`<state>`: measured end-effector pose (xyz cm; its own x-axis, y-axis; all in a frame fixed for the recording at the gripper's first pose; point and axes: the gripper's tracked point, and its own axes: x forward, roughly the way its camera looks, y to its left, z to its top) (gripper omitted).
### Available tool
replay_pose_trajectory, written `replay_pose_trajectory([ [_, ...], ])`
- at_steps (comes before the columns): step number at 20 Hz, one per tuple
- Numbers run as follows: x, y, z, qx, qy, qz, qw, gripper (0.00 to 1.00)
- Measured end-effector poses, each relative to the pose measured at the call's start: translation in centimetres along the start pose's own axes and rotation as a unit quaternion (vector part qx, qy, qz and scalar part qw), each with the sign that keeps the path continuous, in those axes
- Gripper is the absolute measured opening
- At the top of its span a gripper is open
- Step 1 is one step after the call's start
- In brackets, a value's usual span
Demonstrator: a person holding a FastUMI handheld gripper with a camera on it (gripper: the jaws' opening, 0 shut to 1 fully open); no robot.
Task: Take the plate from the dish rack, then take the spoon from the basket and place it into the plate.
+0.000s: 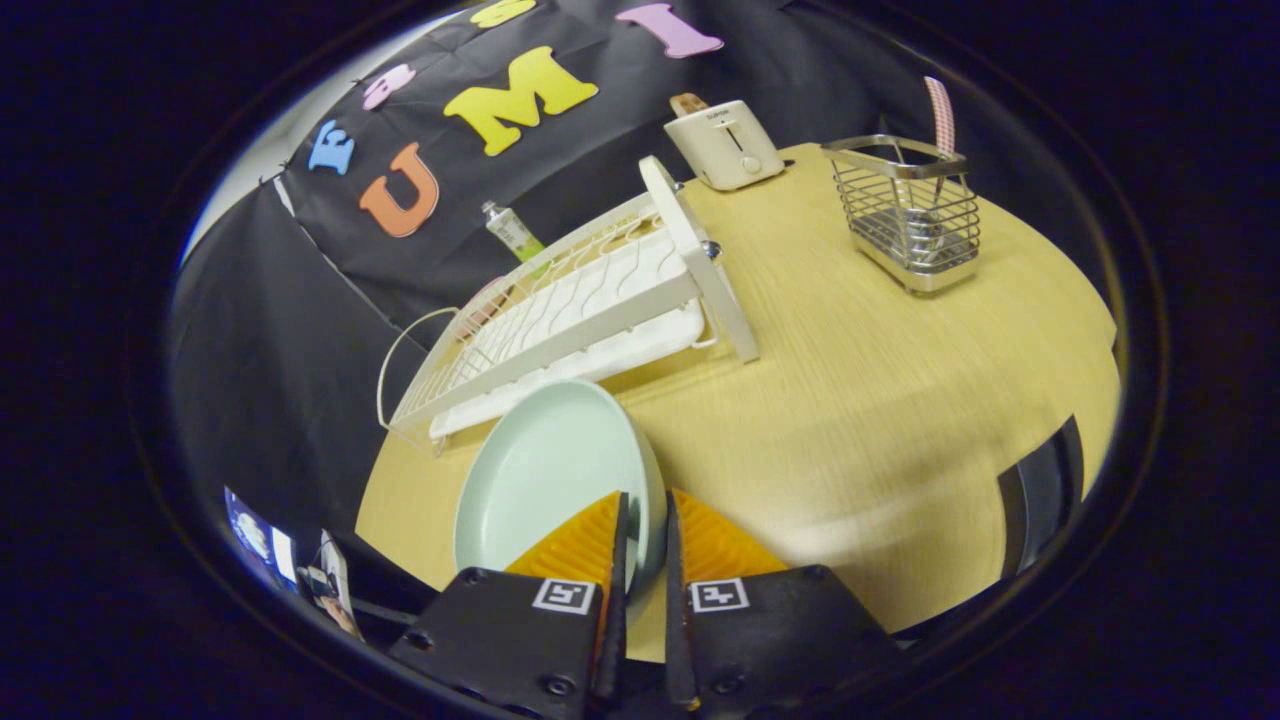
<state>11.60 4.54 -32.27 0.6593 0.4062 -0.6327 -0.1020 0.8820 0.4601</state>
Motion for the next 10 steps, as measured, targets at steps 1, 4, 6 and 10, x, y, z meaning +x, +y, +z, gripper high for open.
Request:
replay_pose_trajectory([
  [1,0.2,-0.5,0.0,-0.01,-0.004,-0.013,1.0,0.23],
  [4,0.2,-2.0,0.6,-0.06,-0.036,-0.067,0.995,0.34],
  [6,-0.2,-2.9,2.1,-0.086,-0.082,-0.103,0.988,0.32],
  [10,-2.0,-3.4,4.9,-0.1,-0.164,-0.09,0.977,0.48],
])
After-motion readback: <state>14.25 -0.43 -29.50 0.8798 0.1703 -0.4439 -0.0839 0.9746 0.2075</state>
